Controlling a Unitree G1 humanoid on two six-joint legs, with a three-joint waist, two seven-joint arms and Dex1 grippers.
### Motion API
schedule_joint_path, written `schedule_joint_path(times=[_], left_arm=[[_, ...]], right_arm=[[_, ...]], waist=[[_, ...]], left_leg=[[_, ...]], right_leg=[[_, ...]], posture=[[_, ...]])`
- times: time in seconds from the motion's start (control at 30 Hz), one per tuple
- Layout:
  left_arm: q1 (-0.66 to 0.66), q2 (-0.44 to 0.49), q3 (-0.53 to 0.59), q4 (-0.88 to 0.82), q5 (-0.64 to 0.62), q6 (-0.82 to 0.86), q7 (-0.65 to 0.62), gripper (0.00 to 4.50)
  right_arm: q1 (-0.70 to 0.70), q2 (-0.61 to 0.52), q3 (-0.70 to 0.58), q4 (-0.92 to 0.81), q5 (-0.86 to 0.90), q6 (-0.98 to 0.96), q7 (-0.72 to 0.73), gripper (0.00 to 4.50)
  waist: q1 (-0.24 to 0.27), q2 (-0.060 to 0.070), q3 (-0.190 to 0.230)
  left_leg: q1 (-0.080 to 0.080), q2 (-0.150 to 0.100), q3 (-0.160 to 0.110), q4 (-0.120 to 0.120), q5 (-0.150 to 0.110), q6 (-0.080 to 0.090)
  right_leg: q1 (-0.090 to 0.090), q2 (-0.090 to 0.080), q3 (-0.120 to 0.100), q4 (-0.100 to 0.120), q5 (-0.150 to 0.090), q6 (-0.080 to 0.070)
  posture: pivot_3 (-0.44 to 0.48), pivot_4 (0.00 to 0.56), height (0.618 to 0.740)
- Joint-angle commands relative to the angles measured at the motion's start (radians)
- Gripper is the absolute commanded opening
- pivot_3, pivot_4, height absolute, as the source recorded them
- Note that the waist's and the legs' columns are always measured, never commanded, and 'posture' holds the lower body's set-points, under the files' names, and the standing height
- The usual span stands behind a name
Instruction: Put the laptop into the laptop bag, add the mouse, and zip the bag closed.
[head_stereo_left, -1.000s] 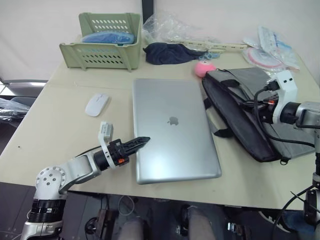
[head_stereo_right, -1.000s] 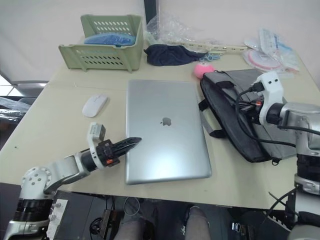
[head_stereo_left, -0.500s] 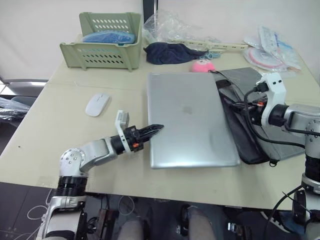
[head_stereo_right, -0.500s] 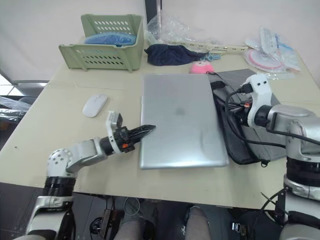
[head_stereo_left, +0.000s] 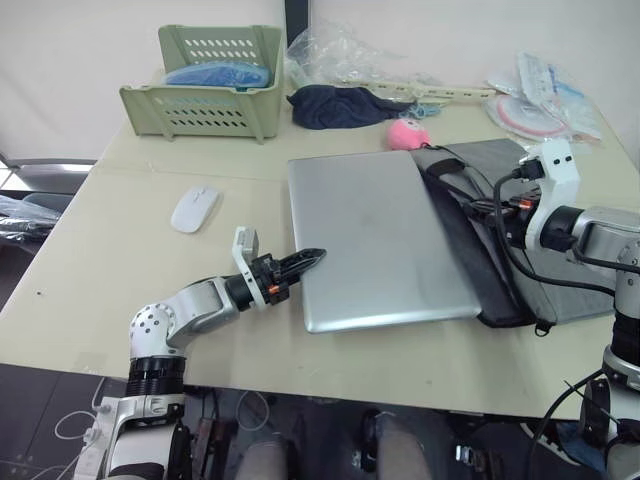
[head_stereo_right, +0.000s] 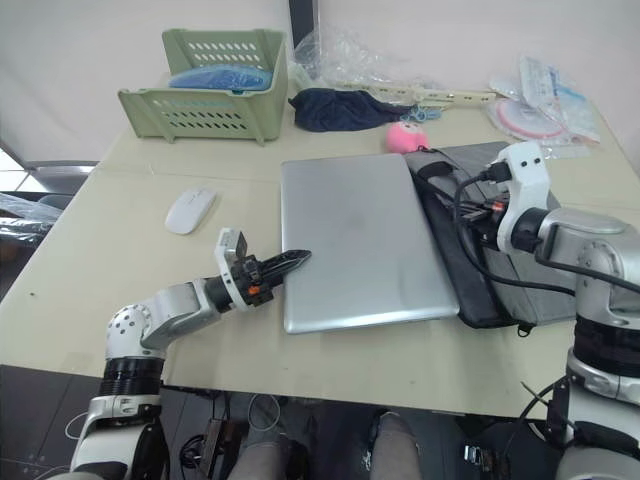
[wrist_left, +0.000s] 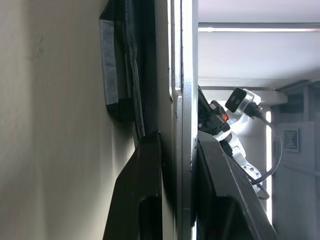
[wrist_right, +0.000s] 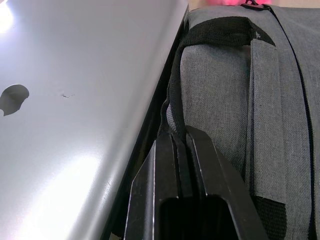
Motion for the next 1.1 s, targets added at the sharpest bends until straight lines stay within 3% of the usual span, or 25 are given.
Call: schedule_joint_path(times=[0.03,0.6,1.1], left_arm=[[-0.01,-0.015,0.039,-0.076,-0.065,0.023,-0.024,0.32],[-0.004,-0.01,0.045,-0.051,-0.065,0.053,-0.01,0.32],[-0.178,-0.064,-0.015,0.118,-0.065,-0.008,0.045,0.32]], right_arm=[[-0.017,-0.009,-0.031,-0.01,0.0,-0.035,-0.026,0.01],[-0.017,0.017,-0.03,-0.019,0.018,-0.052,-0.07,0.01],[0.004,0.106,-0.046,-0.164,0.113,0.08,-0.121,0.01]], waist=[[0.0,0.0,0.0],[0.0,0.0,0.0],[0.0,0.0,0.0]], left_leg=[[0.0,0.0,0.0,0.0,0.0,0.0],[0.0,0.0,0.0,0.0,0.0,0.0],[0.0,0.0,0.0,0.0,0.0,0.0]], right_leg=[[0.0,0.0,0.0,0.0,0.0,0.0],[0.0,0.0,0.0,0.0,0.0,0.0],[0.0,0.0,0.0,0.0,0.0,0.0]], posture=[[0.0,0.15,0.74],[0.0,0.15,0.74],[0.0,0.15,0.74]])
